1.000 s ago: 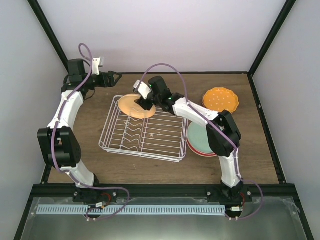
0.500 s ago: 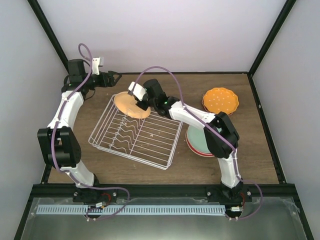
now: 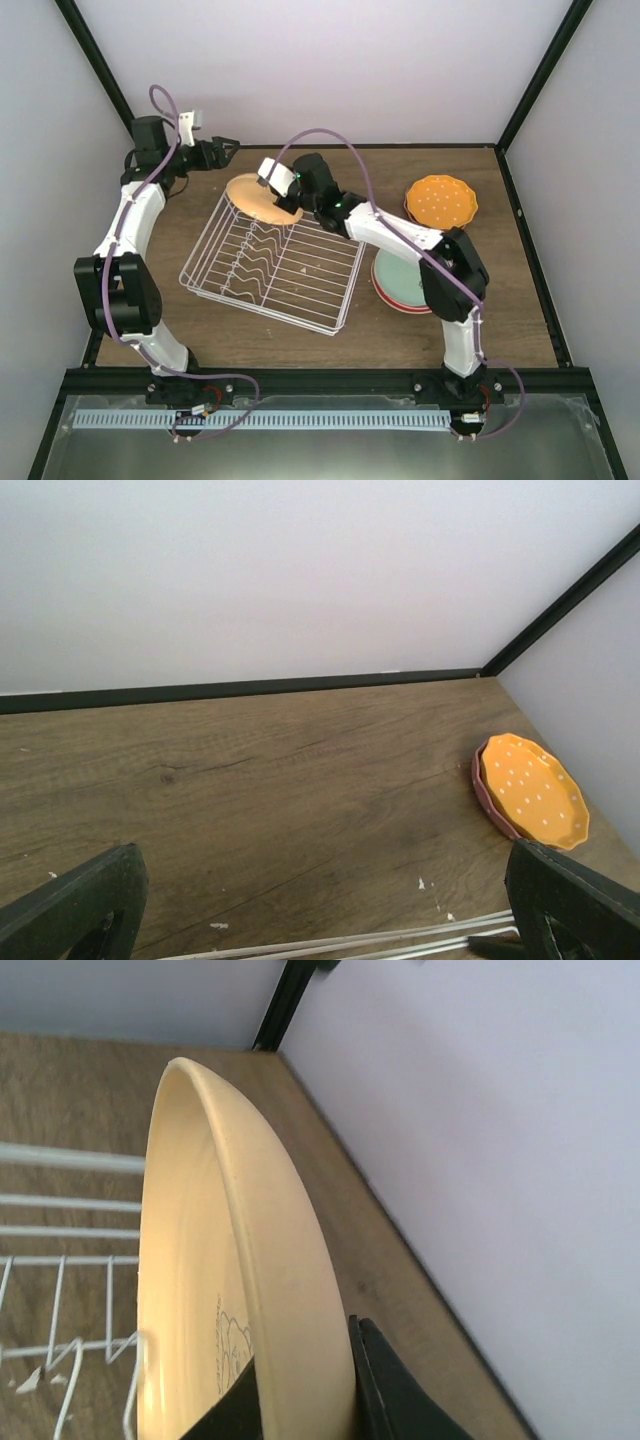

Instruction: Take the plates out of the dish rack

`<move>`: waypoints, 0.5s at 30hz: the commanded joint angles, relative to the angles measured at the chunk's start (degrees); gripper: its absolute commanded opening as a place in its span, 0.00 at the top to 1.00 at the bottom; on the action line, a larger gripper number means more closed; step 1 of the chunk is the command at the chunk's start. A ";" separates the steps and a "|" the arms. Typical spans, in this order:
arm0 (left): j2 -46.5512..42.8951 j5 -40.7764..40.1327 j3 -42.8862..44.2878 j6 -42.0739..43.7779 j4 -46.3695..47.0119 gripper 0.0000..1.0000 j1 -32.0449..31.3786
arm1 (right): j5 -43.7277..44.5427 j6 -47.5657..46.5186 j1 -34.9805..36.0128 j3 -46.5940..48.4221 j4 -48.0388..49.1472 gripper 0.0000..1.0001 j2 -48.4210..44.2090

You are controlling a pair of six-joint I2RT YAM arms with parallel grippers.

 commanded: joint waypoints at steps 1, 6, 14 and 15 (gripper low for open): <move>-1.01 0.48 2.11 -1.74 1.89 0.00 0.73 | -0.26 -1.03 -0.30 0.54 5.66 0.99 -9.70; -0.51 0.85 2.85 -2.67 2.43 0.00 0.74 | 1.56 -1.49 -0.93 0.11 3.05 0.99 -13.62; -0.94 0.84 4.27 -3.60 2.78 0.00 1.66 | 10.39 22.02 -12.53 -2.58 -13.92 0.99 -28.45; -0.77 1.05 4.26 -3.76 2.91 0.00 1.62 | 10.68 26.27 -15.22 -3.29 -16.91 0.99 -30.63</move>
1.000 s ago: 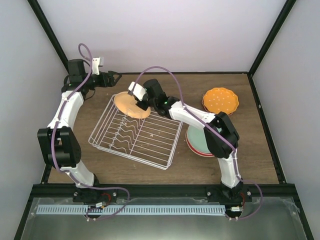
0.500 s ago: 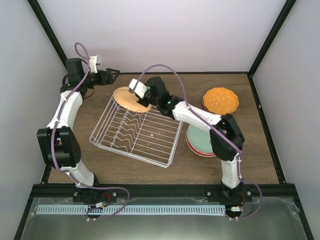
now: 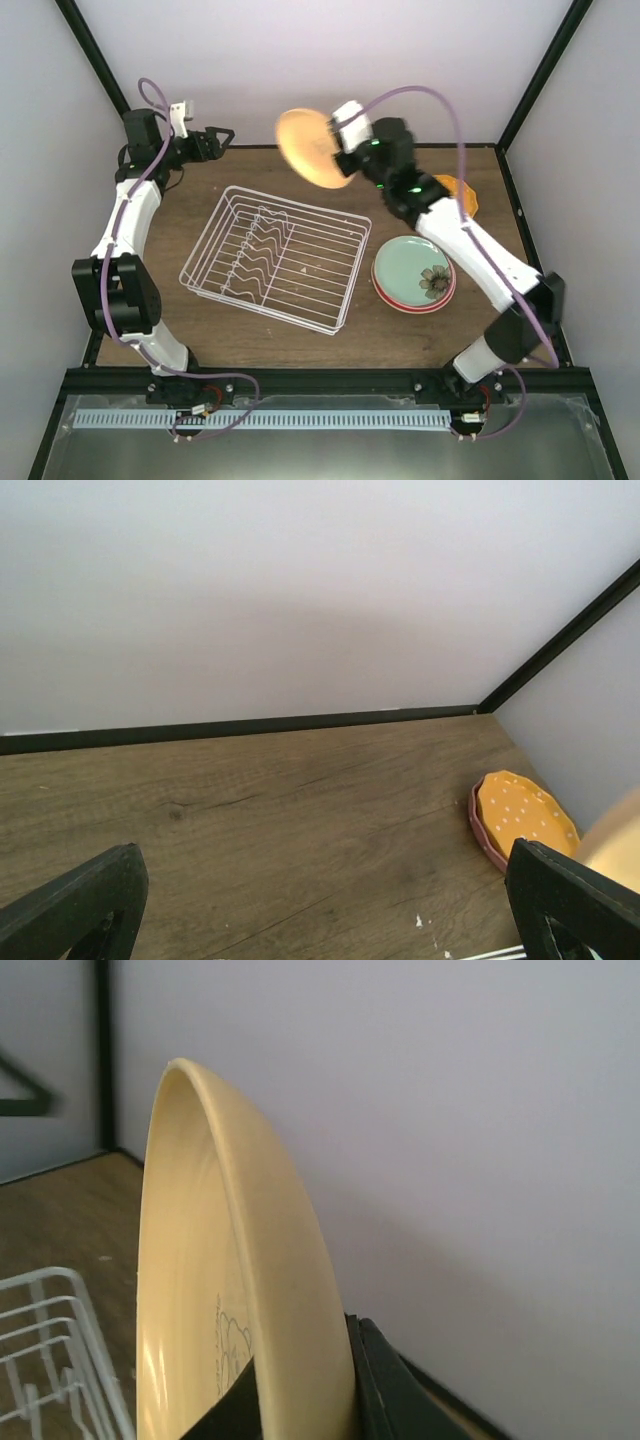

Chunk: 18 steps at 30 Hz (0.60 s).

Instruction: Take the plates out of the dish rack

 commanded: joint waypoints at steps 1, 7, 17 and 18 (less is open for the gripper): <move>-0.63 1.16 1.79 -1.30 0.97 0.00 0.54 | 6.02 21.47 -12.34 -2.08 -13.42 0.99 -11.05; 1.25 2.09 3.00 -3.00 1.00 0.00 0.50 | -1.78 38.65 -28.03 -5.70 -36.33 0.99 -17.61; 2.38 3.64 4.06 -2.59 -0.15 0.00 0.47 | -23.52 49.03 -44.68 -30.38 -38.44 0.99 -26.55; 2.22 3.70 4.12 -2.40 -0.40 0.00 0.40 | -24.60 49.48 -45.59 -32.66 -37.29 0.99 -27.08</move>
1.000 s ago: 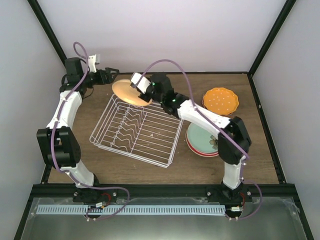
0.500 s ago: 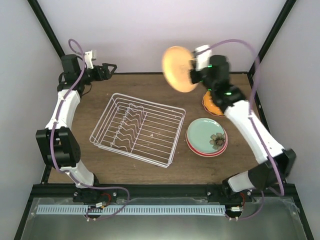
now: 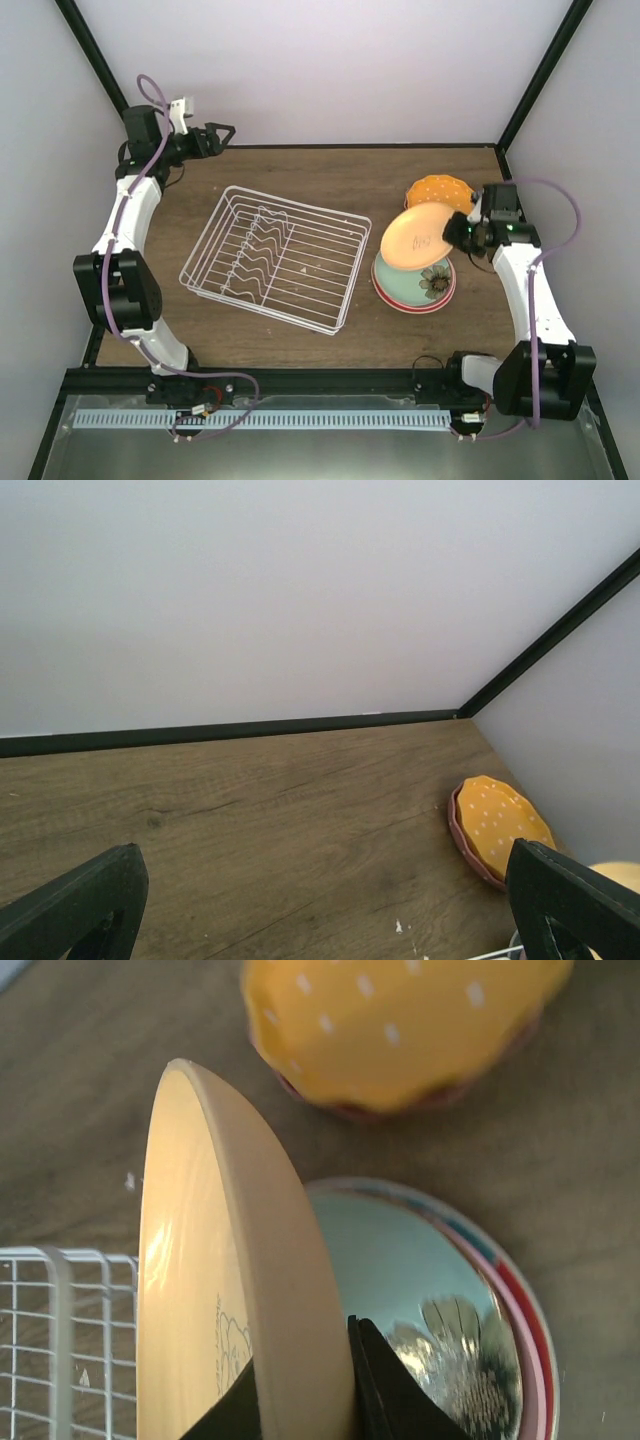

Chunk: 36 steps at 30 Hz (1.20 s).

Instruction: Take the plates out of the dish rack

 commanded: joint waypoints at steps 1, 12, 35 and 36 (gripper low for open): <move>0.45 1.62 1.81 0.32 -0.96 0.00 0.19 | -10.60 6.51 -4.79 -6.49 2.07 0.99 -4.47; -0.93 1.77 0.29 1.29 -1.83 0.00 0.22 | -13.29 7.99 -6.99 -15.38 7.38 0.97 -3.05; -2.30 2.05 -2.17 3.24 -3.02 0.00 0.18 | -6.54 5.69 -7.05 -20.35 5.19 0.22 -3.65; -2.33 2.02 -2.26 3.33 -3.05 0.00 0.22 | -5.79 5.54 -7.09 -20.00 4.73 0.15 -3.66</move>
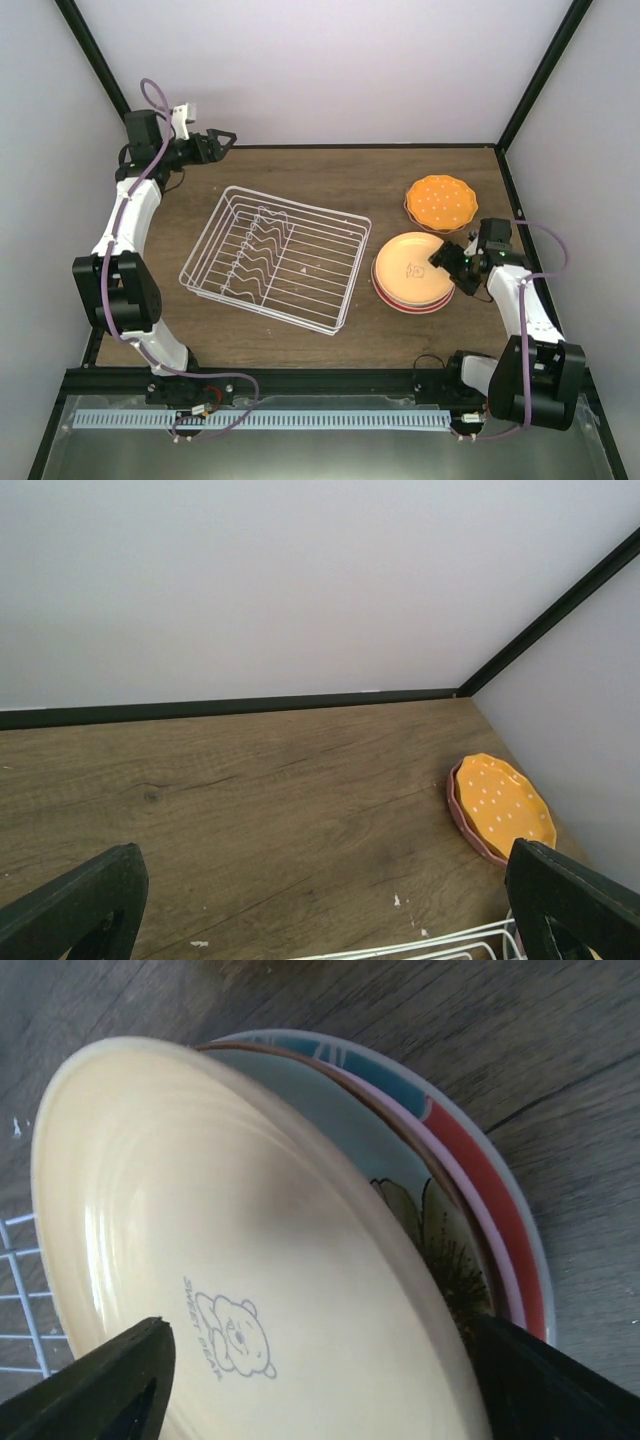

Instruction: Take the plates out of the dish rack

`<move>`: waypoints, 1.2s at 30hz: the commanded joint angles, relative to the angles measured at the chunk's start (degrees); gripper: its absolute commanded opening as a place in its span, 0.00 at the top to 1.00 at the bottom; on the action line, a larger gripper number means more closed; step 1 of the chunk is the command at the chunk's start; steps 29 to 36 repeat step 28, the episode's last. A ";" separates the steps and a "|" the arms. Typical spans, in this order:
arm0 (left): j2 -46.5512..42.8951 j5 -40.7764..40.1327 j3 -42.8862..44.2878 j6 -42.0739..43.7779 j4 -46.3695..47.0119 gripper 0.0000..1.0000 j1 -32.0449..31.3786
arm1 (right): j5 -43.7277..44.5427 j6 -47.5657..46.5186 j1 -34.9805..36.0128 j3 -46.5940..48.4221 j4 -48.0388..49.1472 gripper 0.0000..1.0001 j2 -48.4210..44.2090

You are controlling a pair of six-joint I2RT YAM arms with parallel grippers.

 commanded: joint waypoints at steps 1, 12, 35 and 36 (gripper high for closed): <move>-1.59 1.06 -0.93 1.05 -0.43 0.00 0.22 | 3.44 -1.53 -0.34 1.78 -1.67 0.03 -0.98; -1.51 1.03 -1.13 1.25 -0.42 0.00 0.21 | 9.75 -2.58 -0.37 5.27 -4.37 0.00 -0.93; -1.69 0.27 -1.29 3.51 -1.85 0.00 0.15 | 13.92 0.15 -0.43 11.93 2.56 0.00 -6.59; -1.69 0.27 -1.29 3.51 -1.85 0.00 0.15 | 13.92 0.15 -0.43 11.93 2.56 0.00 -6.59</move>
